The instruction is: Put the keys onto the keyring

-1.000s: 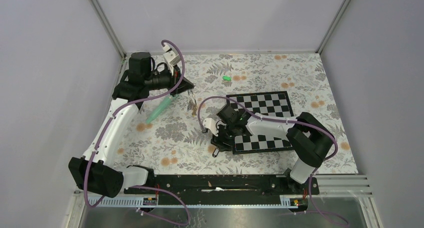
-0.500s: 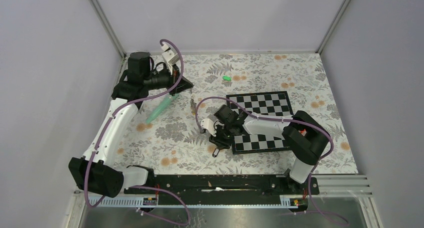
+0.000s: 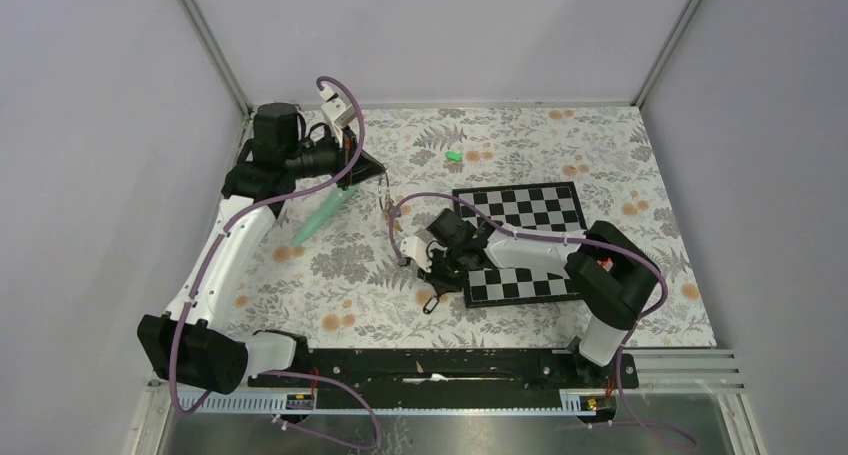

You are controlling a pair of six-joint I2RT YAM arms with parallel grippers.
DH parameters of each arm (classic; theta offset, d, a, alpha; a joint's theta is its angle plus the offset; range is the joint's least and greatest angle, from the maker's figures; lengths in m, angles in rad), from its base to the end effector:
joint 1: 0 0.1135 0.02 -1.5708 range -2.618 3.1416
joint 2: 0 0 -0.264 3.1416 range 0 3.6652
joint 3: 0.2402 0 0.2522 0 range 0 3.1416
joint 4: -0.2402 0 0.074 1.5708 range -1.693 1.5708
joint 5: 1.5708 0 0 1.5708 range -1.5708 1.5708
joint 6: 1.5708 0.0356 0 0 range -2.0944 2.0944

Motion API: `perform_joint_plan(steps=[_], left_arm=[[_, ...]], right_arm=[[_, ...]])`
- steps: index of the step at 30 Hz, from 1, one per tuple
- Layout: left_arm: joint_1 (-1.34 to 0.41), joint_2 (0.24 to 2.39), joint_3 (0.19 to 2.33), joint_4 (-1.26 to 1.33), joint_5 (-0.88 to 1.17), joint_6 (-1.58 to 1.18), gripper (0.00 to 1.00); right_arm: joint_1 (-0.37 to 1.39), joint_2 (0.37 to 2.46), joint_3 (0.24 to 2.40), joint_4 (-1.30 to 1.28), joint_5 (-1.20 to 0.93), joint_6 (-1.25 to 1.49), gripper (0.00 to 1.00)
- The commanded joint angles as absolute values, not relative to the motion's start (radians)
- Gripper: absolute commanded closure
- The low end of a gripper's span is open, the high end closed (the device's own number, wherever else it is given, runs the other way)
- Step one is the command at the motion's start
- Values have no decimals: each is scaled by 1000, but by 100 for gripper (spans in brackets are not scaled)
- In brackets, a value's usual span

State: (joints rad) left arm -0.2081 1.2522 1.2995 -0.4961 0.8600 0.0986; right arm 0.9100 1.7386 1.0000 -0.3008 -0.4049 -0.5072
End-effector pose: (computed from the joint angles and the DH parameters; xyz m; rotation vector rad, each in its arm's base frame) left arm 0.2554 -0.0815 0.3935 0.8276 1.7860 -0.9312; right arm 0.1974 0.2768 0.1612 -1.8186 1.8967 0.6705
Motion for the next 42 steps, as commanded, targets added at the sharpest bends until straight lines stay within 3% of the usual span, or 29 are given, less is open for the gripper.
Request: perform_joint_plan(steps=[1,6,13,25,37,42], left_arm=[[-200,1223,1302,-419,881,86,100],[-199,1228,1304,-414,878,84,100],[-199,1230,1306,-414,876,83,100],[-199,1220,1295,-410,875,89,100],[-199,1216,1289,-408,877,91,100],[-199,1217,1294,-409,863,88,100]], right_arm=[[919,1727,1040,-321,-414,-517,92],[919,1680,1045,-346,-421,-545,100],[919,1639,1014,-348,-467,-569,100],[919,1700,1023,-347,-457,-561,86],[919,1723,1030,-353,-463,-561,83],[919,1728,1055,-358,-477,-555,69]])
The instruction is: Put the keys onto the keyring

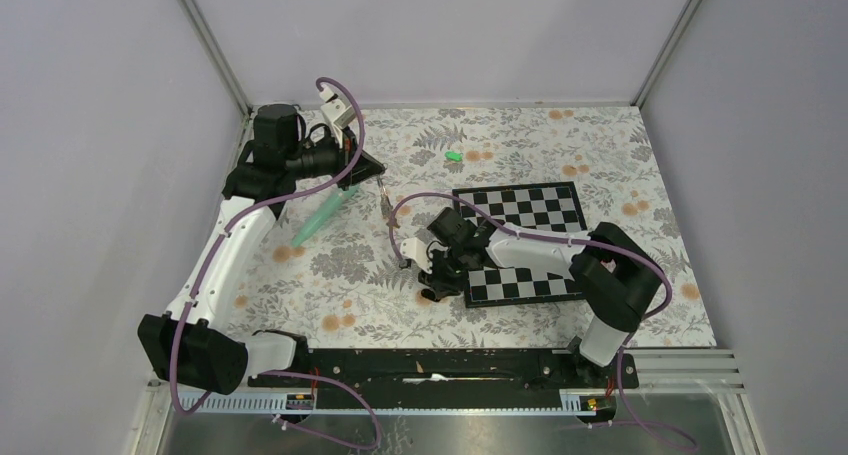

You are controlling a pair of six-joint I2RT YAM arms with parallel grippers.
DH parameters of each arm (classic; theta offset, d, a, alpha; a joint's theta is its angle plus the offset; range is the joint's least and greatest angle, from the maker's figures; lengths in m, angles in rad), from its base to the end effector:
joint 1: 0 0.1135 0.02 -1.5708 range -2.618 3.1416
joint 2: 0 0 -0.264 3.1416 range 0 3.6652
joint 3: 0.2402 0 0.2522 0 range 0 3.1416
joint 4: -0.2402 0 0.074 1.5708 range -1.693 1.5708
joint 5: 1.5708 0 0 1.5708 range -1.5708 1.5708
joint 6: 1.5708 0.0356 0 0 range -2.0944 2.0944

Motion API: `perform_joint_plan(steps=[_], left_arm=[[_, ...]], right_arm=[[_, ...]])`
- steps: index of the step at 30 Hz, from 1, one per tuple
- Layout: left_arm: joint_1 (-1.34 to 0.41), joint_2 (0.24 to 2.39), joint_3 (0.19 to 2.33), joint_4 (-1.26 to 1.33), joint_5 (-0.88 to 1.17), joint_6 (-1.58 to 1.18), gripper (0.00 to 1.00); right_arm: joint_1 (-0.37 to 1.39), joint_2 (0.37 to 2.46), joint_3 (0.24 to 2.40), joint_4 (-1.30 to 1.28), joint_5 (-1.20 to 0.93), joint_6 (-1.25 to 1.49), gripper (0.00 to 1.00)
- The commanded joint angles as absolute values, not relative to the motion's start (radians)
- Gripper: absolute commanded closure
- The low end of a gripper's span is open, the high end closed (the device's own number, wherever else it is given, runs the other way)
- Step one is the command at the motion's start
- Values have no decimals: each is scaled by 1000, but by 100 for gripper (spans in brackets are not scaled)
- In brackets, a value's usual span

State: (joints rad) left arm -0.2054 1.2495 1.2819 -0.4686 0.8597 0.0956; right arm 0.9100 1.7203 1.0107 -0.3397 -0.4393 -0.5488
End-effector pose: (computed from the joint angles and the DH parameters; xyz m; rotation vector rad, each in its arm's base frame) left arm 0.2565 -0.0810 0.3908 0.8248 1.7764 -0.9263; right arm 0.1950 0.2755 0.1684 -1.8640 1.8510 0.7016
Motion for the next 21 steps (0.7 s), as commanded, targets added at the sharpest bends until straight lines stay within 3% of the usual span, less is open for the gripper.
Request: perform_joint_plan(steps=[1,13,21], left_arm=[[-199,1218,1298,-408,847,86,100],[-187,1232,1327,-394,704,47,100],[-183,1224,1325,-396,721,52,100]], right_arm=[[919,1731,1061,-357,-484,-554,66],[954,1853,1231,-460,-521,-667,45],[974,1944,1315,-548,-530,-751,40]])
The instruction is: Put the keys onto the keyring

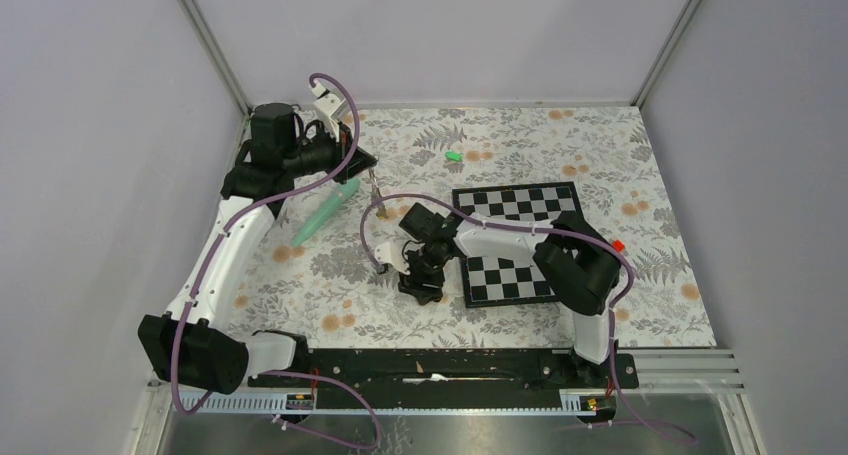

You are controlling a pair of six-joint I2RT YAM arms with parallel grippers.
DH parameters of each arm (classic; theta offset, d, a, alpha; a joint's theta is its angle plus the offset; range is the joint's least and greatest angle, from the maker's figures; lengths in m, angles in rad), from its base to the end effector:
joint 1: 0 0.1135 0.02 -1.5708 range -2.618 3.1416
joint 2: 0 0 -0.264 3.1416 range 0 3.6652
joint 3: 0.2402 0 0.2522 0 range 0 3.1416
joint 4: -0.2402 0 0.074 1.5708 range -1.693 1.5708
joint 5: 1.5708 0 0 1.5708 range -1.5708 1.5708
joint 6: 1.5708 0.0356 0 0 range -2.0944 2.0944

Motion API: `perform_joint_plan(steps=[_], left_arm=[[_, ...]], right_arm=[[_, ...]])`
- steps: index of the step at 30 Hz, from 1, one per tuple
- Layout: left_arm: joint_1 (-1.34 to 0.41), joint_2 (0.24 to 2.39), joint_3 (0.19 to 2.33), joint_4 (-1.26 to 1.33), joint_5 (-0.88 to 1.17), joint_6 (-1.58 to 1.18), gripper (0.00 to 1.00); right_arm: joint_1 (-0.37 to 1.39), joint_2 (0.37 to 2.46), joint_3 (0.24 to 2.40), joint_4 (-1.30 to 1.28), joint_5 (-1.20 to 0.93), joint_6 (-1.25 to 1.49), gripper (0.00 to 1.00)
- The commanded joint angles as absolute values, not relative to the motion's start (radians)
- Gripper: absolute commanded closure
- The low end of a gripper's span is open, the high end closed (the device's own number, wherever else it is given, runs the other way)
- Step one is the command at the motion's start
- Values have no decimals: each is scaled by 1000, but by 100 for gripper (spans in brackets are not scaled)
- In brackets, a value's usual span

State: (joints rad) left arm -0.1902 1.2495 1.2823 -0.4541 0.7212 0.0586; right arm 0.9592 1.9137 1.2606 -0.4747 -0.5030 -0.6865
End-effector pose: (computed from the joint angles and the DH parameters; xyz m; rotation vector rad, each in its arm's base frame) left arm 0.2621 -0.0744 0.3908 0.6996 1.8366 -0.7997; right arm 0.2069 0.3249 0.1659 -2.0649 1.7048 0.7623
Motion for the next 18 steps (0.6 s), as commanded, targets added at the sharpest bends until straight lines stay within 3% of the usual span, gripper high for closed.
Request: perform_joint_plan(steps=[1,8,15,18], left_arm=[[-183,1223,1323,-396,724,52,100],[-183,1218,1318,-394,732,54,100],[-182,1213,1313,-391,735,53,100],[-182,1213,1313,-390,739,52,100]], right_arm=[[977,1949,1317,-553,-528,-757,40],[987,1971,1302,-548,-509,-766,47],[988,1952,1293,-558,-473,-773,67],[988,1932,1294,-567,-456,-775,81]])
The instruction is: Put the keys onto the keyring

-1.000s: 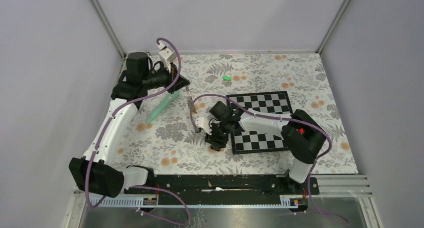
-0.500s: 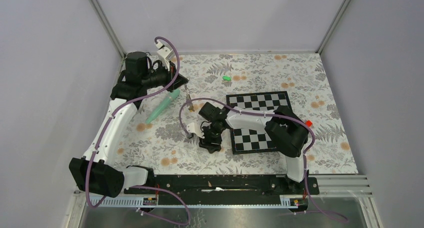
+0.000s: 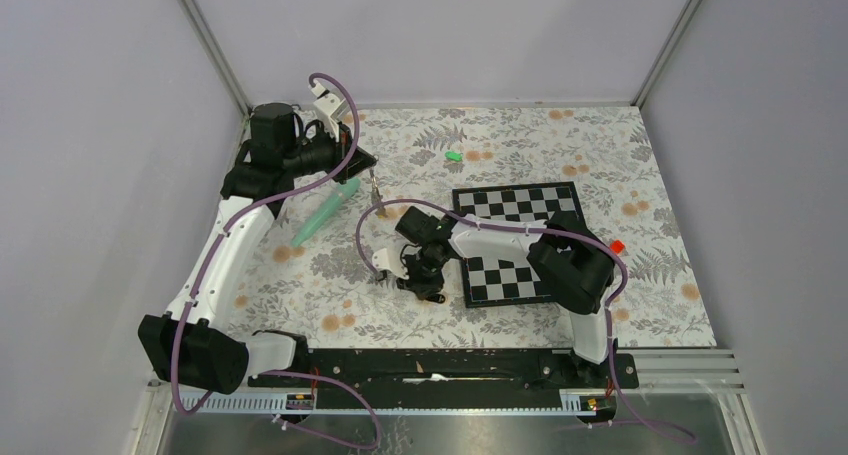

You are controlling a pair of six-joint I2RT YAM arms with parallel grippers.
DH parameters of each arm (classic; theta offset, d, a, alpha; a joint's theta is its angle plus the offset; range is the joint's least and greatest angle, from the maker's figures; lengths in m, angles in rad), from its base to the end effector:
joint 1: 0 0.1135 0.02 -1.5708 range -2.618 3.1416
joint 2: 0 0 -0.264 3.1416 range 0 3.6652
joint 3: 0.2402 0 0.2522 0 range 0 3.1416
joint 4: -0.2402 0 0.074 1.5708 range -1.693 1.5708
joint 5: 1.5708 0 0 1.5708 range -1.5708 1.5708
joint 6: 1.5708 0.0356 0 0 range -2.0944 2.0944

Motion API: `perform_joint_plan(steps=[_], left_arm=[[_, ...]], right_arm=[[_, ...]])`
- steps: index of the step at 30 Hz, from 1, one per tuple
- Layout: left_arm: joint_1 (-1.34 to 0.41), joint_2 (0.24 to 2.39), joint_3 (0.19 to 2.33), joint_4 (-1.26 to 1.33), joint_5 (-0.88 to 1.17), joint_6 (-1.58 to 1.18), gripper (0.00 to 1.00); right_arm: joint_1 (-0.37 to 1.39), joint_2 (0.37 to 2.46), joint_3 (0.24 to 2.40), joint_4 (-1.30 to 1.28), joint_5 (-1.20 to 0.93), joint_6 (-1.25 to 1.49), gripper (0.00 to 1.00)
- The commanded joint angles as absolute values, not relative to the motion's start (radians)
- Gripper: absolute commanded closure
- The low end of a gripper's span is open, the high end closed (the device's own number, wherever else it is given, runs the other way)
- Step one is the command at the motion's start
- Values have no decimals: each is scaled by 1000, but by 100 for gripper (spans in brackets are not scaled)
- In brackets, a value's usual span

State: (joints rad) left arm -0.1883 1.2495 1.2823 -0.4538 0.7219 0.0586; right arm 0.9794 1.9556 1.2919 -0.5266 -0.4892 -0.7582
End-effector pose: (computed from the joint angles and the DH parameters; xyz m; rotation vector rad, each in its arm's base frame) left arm 0.2622 -0.0739 0.3908 0.6982 1.8365 -0.7991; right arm 0.2025 0.3316 0.1567 -2.1675 1.6614 0.7347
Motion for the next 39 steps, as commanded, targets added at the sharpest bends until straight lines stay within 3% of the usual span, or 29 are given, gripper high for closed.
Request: perform_joint_plan(steps=[1,4,9,39], left_arm=[[-182,1213,1313,-390,740,51,100],[-183,1211,1310,-388,741,51,100],[-182,1204,1310,-388,740,49,100],[-182,1209,1310,-385,745,44,100]], right_arm=[[988,1926,1300,-570,-451,-775,85],[988,1913,1321,-584,-447,-770,94],[988,1893,1353,-605,-447,-756,100],[976,1850,1236,-512,-295,-650,98]])
